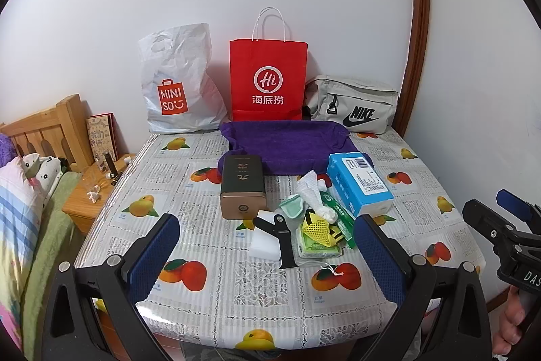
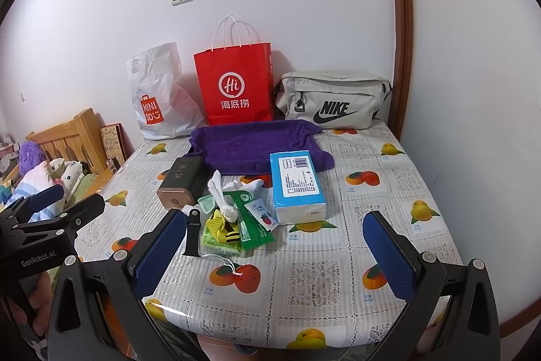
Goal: Organize soft objects
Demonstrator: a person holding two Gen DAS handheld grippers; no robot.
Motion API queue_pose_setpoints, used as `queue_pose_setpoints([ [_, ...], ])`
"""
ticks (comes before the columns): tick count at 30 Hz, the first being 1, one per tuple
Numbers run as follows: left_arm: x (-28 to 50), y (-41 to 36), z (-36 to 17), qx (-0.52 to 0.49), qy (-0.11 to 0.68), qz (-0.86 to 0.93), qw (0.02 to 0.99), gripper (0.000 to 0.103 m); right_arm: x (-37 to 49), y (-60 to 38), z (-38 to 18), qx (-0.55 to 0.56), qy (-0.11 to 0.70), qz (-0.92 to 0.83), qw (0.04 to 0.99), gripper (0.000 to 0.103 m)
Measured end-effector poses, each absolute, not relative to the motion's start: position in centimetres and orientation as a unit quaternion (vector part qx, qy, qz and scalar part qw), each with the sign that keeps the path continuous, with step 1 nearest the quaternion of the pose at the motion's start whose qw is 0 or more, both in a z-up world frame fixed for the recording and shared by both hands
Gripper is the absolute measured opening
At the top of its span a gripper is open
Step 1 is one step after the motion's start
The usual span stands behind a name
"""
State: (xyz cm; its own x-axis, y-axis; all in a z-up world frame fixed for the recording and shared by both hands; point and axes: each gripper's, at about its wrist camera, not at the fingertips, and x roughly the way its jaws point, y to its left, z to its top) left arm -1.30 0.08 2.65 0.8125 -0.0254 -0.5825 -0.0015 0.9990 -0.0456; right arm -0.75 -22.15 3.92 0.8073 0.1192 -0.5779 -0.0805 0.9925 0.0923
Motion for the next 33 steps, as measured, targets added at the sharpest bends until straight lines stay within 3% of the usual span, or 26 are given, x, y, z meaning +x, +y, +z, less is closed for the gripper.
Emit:
queue_pose_setpoints([
  [20,-0.5,0.8,2.0,-0.026,0.315,0.0,0.949,0.103,-0.3,-22.1,3.4,0.037,0.308,0.06,0.949,0.103],
  [28,2.7,2.3,-1.6,-0.045,0.351,0.013,0.935,0.103,2.7,-22.9,-0.1,0.05,0.342,0.07,0.936,0.103],
  [33,5.0,2.7,-4.6,-0.038,0.378,0.028,0.925,0.097,4.9,-23.1,-2.7,0.049,0.366,0.075,0.926,0.102],
])
